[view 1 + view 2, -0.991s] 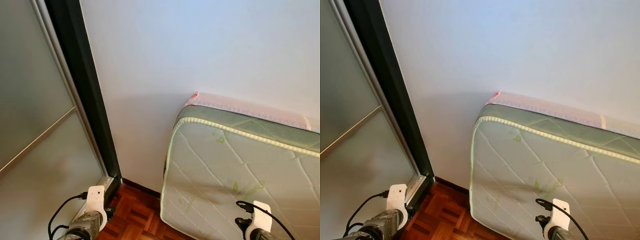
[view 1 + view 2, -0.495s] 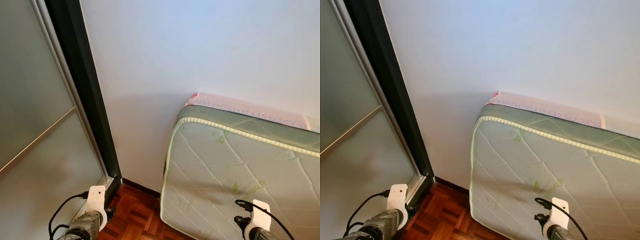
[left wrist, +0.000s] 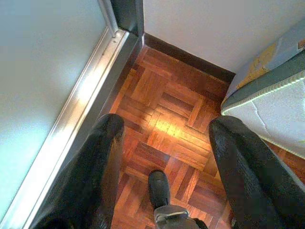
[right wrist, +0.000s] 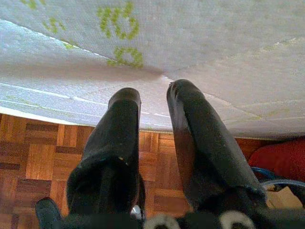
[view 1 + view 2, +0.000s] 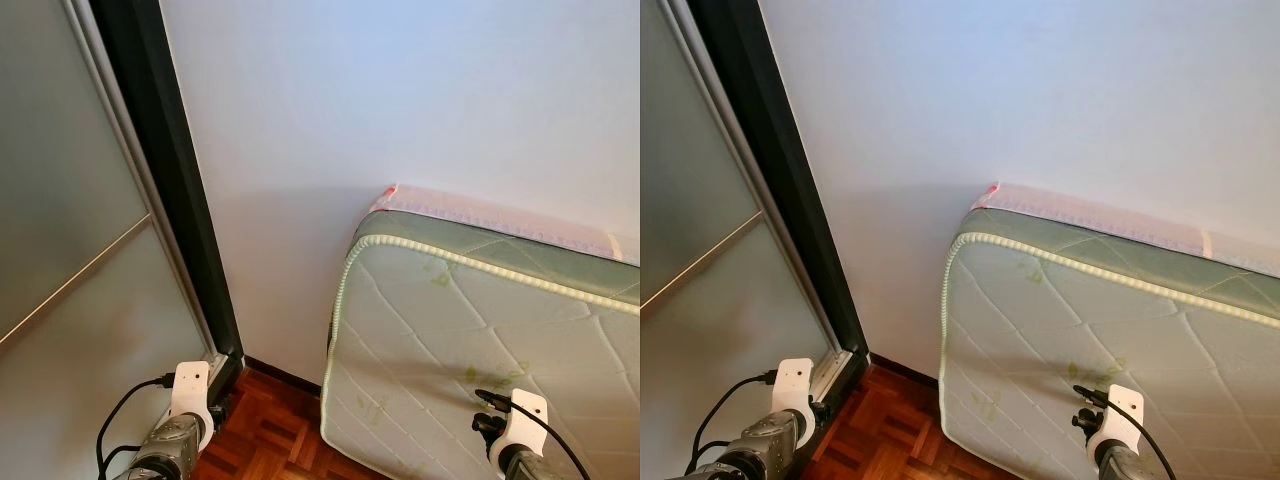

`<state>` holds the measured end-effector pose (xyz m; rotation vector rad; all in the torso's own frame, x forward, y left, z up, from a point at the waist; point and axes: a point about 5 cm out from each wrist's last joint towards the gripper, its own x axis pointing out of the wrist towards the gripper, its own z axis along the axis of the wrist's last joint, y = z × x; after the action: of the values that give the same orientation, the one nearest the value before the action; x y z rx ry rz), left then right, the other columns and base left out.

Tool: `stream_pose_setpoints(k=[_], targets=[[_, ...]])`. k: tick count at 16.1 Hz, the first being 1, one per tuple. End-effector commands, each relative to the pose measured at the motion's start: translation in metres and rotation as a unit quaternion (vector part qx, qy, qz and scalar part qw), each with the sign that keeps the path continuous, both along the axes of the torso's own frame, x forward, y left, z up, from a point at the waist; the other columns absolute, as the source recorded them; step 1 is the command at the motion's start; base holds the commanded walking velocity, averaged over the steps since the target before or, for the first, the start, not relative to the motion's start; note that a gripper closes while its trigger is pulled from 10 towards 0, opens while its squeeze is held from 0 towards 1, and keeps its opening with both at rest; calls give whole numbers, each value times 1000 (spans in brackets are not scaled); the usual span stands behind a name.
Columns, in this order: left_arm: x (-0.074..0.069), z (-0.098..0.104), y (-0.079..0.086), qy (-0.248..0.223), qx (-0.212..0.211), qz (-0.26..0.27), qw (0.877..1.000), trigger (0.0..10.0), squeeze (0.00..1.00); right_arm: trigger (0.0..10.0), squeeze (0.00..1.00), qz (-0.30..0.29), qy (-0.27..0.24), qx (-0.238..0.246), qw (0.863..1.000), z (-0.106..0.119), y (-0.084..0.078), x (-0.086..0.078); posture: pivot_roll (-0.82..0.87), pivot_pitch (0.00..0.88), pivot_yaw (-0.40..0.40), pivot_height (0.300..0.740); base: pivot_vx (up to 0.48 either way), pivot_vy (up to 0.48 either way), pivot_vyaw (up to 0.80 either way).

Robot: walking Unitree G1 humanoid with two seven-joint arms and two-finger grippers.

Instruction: Clean up the room

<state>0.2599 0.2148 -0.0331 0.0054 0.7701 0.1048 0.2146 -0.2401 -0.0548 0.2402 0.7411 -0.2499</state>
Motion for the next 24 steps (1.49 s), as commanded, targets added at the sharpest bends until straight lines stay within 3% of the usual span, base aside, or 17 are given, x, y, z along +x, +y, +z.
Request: stream_pose_setpoints(k=[1,3,4,8,24], targets=[[1,1,1,6,7,-11,1000,10000,0,10000,0,-7,7,-1,1000,-2,-2,-4,46,0,-56,740,0,0,0],[-1,-2,1,26,11,-13,1000,10000,0,10000,0,10,54,-7,998,-6,-2,-8,44,0,-57,740,0,0,0],[-3,-3,1,33,4,-3,999,10000,0,10000,0,49,94,-17,994,-8,-2,-11,46,0,-60,740,0,0,0],[-3,-3,1,35,-5,14,999,10000,0,10000,0,33,91,-1,995,-8,-3,-11,55,0,-64,740,0,0,0],[-3,-3,1,35,-6,20,999,10000,0,10000,0,55,95,1,994,-7,-2,-9,61,0,-62,740,0,0,-691]])
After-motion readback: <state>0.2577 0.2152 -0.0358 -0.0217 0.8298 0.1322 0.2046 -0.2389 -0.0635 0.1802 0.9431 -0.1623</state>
